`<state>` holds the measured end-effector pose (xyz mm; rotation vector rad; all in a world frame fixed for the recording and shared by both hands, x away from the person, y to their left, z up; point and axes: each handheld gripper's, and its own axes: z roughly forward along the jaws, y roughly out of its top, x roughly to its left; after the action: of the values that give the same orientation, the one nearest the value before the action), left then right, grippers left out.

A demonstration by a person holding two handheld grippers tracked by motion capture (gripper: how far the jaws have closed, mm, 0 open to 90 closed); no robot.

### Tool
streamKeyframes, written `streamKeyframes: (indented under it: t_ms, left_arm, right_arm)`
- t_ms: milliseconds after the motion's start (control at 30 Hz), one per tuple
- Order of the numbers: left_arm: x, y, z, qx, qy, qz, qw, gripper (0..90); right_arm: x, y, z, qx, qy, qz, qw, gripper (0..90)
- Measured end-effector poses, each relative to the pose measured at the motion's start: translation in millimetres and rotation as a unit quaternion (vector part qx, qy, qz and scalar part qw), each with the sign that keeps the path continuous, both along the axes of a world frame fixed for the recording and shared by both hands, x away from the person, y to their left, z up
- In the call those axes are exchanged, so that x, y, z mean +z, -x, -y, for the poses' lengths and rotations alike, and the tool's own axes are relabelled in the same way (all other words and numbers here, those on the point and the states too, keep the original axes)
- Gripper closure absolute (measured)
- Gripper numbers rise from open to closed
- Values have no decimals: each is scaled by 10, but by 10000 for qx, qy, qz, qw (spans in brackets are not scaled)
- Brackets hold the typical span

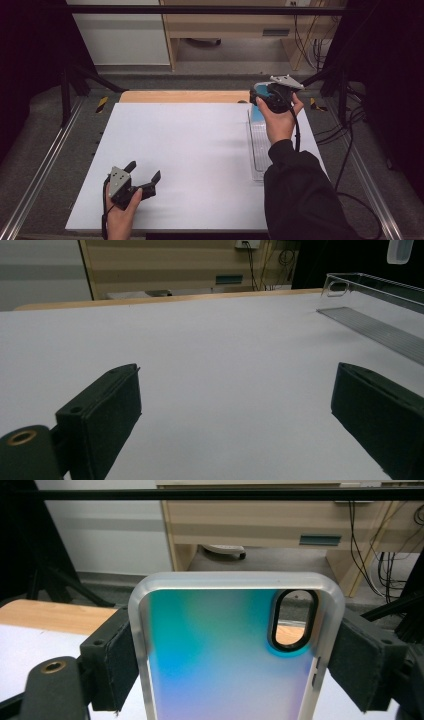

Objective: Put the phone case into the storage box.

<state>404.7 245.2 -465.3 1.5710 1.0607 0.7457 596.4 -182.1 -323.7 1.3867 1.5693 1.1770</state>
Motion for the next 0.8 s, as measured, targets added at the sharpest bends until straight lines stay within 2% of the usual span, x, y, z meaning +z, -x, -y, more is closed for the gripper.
streamKeyframes:
  t_ms: [167, 367, 800]
  left_arm:
    - [2, -1, 10, -27, -20, 29, 10000, 53]
    - [-5, -4, 12, 104, -90, 19, 9999, 49]
    - [7, -6, -33, 127, -24, 63, 9999, 44]
  right_arm:
    - [-61, -133, 71, -109, -92, 16, 9999, 178]
    - [-141, -245, 72, -148, -8, 1, 9999, 178]
    - [-253, -320, 30, -149, 91, -38, 9998, 178]
